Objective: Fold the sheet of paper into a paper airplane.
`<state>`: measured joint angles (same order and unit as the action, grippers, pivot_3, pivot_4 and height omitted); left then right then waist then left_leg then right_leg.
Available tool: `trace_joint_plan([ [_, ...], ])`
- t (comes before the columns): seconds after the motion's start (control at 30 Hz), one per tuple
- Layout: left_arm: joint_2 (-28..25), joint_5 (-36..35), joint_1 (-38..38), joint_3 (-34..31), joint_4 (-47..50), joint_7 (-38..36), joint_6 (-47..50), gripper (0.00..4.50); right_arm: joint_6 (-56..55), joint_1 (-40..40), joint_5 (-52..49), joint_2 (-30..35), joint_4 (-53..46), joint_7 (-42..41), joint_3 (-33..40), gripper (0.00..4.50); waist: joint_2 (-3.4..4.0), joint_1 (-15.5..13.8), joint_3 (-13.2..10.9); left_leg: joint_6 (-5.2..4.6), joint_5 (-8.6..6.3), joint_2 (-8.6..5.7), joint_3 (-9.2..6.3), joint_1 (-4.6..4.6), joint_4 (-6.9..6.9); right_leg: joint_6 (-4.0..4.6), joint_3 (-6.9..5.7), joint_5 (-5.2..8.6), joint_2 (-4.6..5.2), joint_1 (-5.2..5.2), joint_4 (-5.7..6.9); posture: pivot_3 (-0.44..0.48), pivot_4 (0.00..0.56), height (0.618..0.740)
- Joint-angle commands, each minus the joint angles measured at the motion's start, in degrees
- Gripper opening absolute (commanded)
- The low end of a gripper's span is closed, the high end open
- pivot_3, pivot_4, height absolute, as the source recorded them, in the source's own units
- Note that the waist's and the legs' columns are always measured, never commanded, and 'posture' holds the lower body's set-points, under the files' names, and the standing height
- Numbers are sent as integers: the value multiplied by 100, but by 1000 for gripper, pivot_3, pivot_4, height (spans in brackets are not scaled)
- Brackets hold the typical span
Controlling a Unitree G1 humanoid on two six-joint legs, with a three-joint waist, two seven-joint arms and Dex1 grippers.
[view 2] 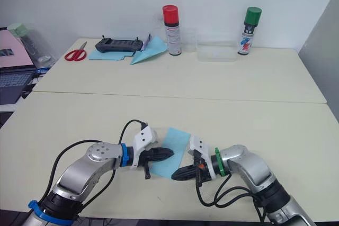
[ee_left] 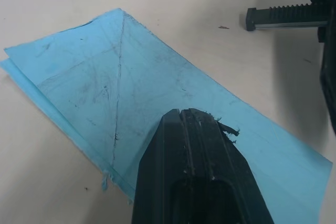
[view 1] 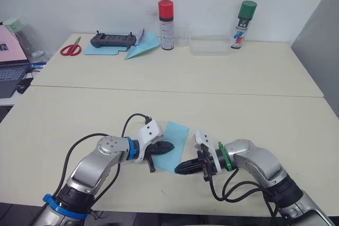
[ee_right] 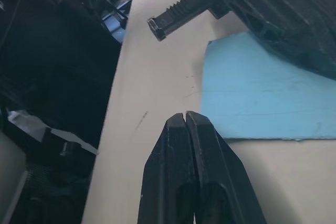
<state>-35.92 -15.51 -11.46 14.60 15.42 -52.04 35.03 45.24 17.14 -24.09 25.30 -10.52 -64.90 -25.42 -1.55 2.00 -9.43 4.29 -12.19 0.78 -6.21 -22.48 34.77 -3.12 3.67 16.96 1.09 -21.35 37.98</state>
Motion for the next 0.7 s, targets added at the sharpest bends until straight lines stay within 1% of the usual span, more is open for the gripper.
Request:
trace_joint_plan([
  [0.03,-98,82,101,142,-156,-22,187,0,220,-222,-67,173,214,-219,-343,21,0,-3,0,0,0,0,0,0,0,0,0,0,0,0,0,0,150,740],
  [0.13,-85,90,44,145,-217,-29,156,0,142,-178,-28,225,243,-233,-290,21,0,-7,0,0,0,-1,0,-1,0,0,0,0,1,1,-1,0,150,740],
  [0.2,-54,103,-49,144,-325,-40,105,0,-29,-97,28,133,294,-9,-39,21,0,-8,0,0,0,-1,0,-1,1,-1,0,0,1,1,-1,0,150,740],
  [0.27,-28,121,-110,155,-417,-52,51,0,-241,-23,170,57,358,196,57,21,0,-9,0,0,0,-1,0,0,2,-1,-1,0,1,1,1,0,150,740],
  [0.37,31,163,-189,188,-545,-50,-40,0,-1010,122,705,55,411,178,-336,21,1,-7,-1,1,1,-2,2,4,4,-7,1,-5,1,2,3,0,150,740],
  [0.43,27,157,-178,184,-530,-48,-48,0,-1234,154,835,19,419,132,-495,21,2,0,-1,1,2,-1,6,14,7,-7,5,-5,1,5,3,0,150,740],
  [0.47,18,150,-165,179,-517,-49,-44,0,-1372,168,911,-5,469,139,-531,21,2,1,-1,1,3,0,8,18,8,8,7,3,1,6,2,0,150,740],
  [0.53,-16,137,-112,161,-464,-46,-38,0,-1538,162,977,-59,534,164,-523,21,1,4,-1,1,4,2,11,26,10,21,9,11,2,6,3,0,150,740],
  [0.7,-103,93,41,93,-318,-31,25,0,-1554,165,816,-205,624,209,-209,21,2,9,-2,1,3,3,14,36,8,19,13,9,1,17,7,0,150,740],
])
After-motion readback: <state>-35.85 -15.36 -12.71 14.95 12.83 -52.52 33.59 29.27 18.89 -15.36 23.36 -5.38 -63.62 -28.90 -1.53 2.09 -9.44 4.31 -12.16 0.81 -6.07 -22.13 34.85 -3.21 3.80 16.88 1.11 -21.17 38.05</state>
